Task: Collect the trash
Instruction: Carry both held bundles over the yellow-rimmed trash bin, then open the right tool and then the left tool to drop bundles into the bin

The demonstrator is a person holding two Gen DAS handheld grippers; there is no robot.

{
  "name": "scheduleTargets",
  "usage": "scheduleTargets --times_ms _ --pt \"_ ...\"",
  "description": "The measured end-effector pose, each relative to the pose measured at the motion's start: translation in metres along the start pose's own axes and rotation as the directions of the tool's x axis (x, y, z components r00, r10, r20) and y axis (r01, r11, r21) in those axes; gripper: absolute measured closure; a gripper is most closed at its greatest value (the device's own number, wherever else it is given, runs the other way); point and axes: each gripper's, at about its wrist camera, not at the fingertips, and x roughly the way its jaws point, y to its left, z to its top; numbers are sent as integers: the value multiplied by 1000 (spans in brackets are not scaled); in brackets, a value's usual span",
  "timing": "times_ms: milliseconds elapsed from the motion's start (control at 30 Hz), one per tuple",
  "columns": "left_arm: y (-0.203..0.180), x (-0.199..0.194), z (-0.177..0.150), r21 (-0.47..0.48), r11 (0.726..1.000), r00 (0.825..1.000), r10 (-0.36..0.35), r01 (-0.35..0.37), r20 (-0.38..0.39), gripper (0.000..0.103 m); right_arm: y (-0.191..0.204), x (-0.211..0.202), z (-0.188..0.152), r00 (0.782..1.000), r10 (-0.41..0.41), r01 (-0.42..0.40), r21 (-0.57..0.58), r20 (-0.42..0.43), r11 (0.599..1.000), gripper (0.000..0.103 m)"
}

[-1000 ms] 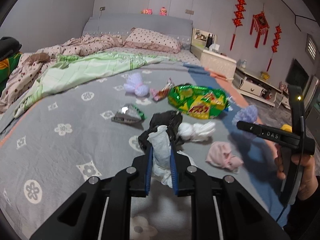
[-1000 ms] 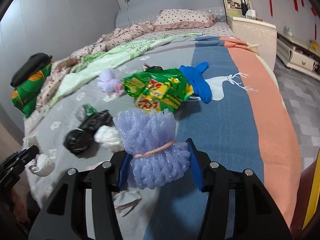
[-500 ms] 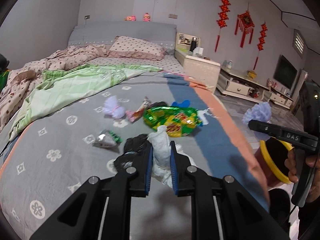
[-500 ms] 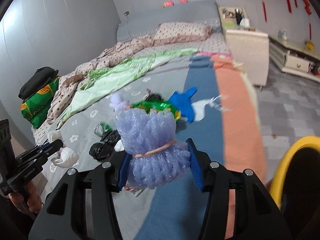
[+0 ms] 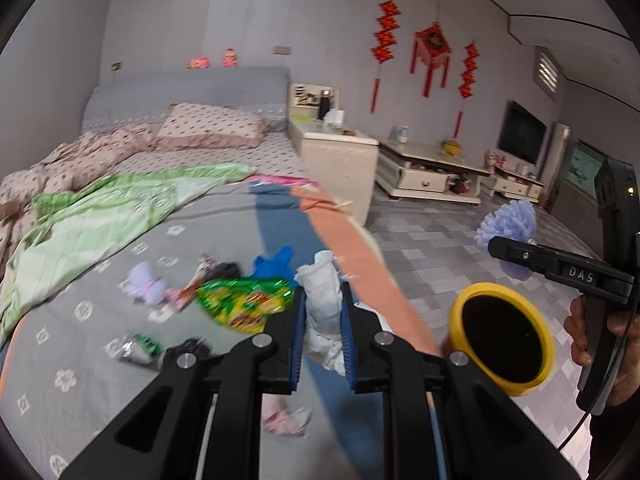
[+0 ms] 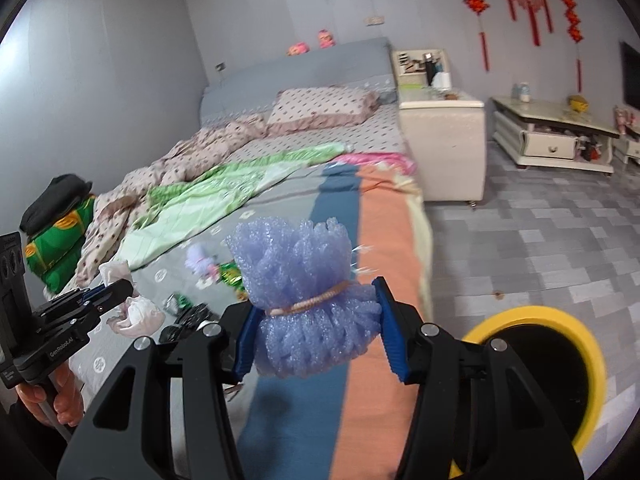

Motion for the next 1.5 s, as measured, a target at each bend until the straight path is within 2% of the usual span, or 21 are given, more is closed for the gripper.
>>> scheduleTargets --times_ms 400,733,967,1133,1333,1500 --pt "-85 38 42 63 988 990 -143 144 -21 88 -84 -65 25 989 -131 125 80 70 989 53" --pt "-154 86 49 121 964 971 -230 236 -63 88 -157 -90 20 972 -227 213 184 59 960 52" --pt "-194 136 37 122 946 949 -283 300 -140 88 -193 -84 6 961 -276 261 241 31 935 52" --pt "-214 174 17 109 940 931 -294 323 -217 87 -216 -67 -10 961 -276 269 285 -17 920 51" --pt "-226 196 -3 104 933 911 -306 345 -278 87 -242 -46 -28 960 -273 278 328 -61 903 51" --pt "-232 202 -10 100 924 896 -327 370 -300 86 -255 -38 -40 957 -278 288 352 -80 891 49"
